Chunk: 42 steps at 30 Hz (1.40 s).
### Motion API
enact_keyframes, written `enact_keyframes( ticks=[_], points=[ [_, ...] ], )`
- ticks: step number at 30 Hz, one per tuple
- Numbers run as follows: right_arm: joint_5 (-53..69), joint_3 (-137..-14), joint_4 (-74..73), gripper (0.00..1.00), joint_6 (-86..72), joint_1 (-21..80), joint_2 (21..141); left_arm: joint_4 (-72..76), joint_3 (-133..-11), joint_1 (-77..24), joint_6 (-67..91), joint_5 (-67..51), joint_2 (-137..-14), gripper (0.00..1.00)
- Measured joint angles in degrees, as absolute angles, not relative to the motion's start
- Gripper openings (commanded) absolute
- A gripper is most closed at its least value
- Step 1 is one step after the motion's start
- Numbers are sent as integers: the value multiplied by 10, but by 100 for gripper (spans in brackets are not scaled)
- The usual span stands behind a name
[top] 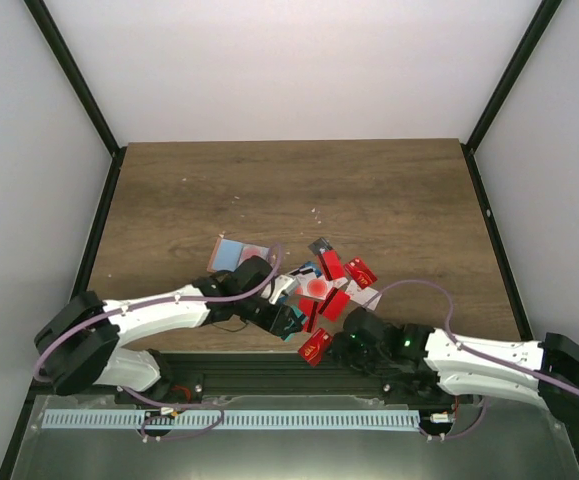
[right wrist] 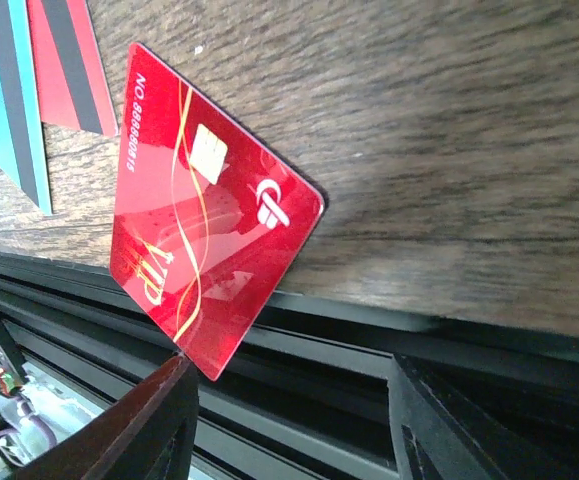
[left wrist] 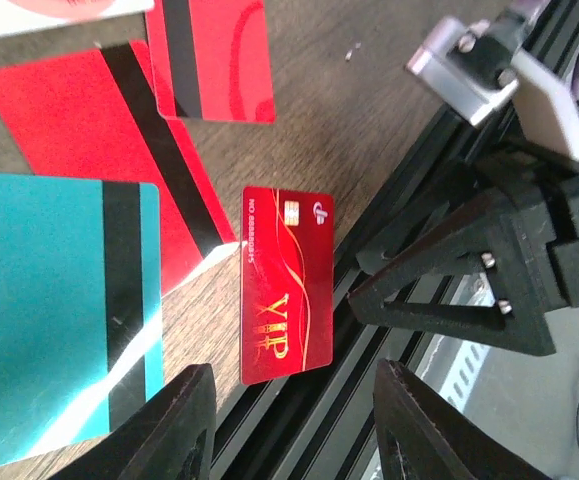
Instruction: Put the credit cards into the card holder
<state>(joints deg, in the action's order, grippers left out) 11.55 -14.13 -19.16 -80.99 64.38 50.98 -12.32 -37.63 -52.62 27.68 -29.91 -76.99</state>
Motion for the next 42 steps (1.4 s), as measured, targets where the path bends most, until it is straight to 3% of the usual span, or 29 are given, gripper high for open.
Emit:
enact_keyframes(
  ticks=[9,21,34,39,42],
  points=[
    [99,-87,-60,46,-852,644,519,-74,-363,-545,281,-312,-842,43],
    [90,-39,100,27,-886,647,569,4,-341,-568,291,-343,-906,41],
    [89,-7,171,15,-896,647,573,111,-322,-578,327,-394,-943,40],
    [90,-7,171,3,-891,647,570,119,-322,-576,335,-400,-947,38],
    [91,-7,173,1,-884,646,554,119,-322,-572,340,-398,-947,38]
  ],
)
